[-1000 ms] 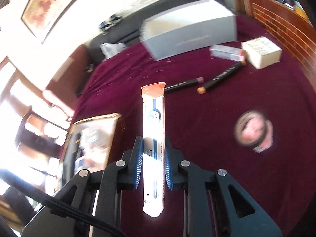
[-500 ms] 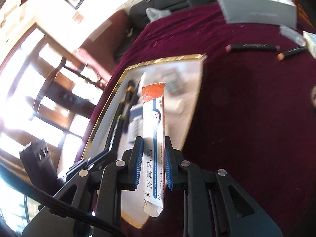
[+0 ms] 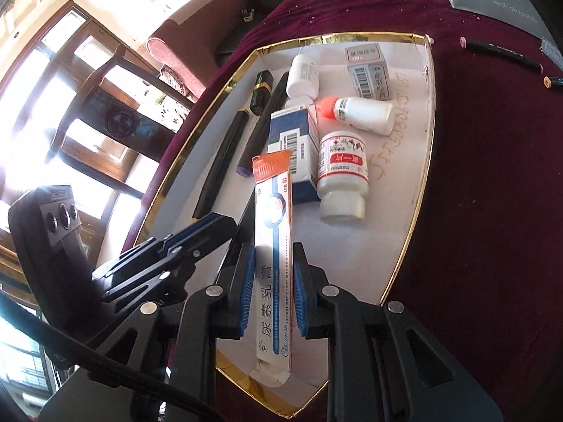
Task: Organize objects
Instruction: 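Open both tools to drop the marker and toothpaste box into the tray, then move both tools back over the markers and tape roll on the table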
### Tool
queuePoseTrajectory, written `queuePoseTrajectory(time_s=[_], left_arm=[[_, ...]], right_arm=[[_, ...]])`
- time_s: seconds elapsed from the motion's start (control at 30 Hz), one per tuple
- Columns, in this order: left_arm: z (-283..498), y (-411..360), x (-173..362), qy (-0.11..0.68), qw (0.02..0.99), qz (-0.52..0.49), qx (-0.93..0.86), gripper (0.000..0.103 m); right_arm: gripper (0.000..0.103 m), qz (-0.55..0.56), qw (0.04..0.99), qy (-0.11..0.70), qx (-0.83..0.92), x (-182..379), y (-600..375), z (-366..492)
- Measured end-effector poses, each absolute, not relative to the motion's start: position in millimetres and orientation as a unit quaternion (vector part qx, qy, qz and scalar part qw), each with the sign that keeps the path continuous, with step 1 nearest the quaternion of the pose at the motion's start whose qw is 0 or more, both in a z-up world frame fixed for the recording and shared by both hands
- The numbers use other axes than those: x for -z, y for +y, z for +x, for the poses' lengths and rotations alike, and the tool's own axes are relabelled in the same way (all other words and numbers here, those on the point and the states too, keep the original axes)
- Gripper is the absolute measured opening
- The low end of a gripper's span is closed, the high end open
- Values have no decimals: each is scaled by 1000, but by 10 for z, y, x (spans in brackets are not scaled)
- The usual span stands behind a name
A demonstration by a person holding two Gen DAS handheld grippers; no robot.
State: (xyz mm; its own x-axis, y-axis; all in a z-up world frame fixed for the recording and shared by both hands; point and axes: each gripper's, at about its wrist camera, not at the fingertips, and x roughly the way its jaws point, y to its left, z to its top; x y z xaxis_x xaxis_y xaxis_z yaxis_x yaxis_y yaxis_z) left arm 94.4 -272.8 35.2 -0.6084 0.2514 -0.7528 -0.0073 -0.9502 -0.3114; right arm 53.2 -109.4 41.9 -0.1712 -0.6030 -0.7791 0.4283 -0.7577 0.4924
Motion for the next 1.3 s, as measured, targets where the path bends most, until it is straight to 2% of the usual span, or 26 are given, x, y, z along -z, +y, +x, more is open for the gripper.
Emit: queuePoseTrajectory(time_s=[0.33, 0.4, 0.47, 0.5, 0.6, 0.67, 0.73, 0.87, 1.03, 1.13, 1.3], left_arm=[[994, -2809, -434, -154, 71, -422, -891, 14], [1006, -2835, -451, -158, 67, -421, -891, 23], [1010, -2864, -465, -166, 64, -420, -890, 46], [1019, -2883, -472, -172, 61, -418, -890, 48], [1041, -2927, -505, -186, 60, -415, -889, 50], [1051, -2951, -529, -197, 57, -414, -887, 57], [1066, -2961, -562, -206, 56, -411, -886, 57], [1096, -2922, -653, -206, 58, -405, -889, 57], [1122, -2748, -781, -198, 74, -402, -891, 58], [1113, -2588, -858, -188, 91, -403, -891, 58], [1056, -2278, -947, -169, 111, -408, -890, 59]], right_arm=[[22, 543, 318, -51, 776, -373, -1175, 593], [23, 536, 307, -31, 786, -392, -1170, 622], [31, 528, 296, -10, 796, -413, -1180, 648], [33, 524, 275, -11, 806, -434, -1179, 663], [49, 506, 273, 2, 819, -544, -1155, 723], [55, 490, 269, 11, 829, -635, -1122, 761], [55, 476, 266, 18, 838, -715, -1094, 788], [63, 449, 246, 35, 858, -851, -985, 838], [64, 423, 208, 54, 880, -930, -788, 847], [69, 414, 185, 54, 890, -966, -598, 841], [71, 404, 149, 37, 902, -1012, -188, 808]])
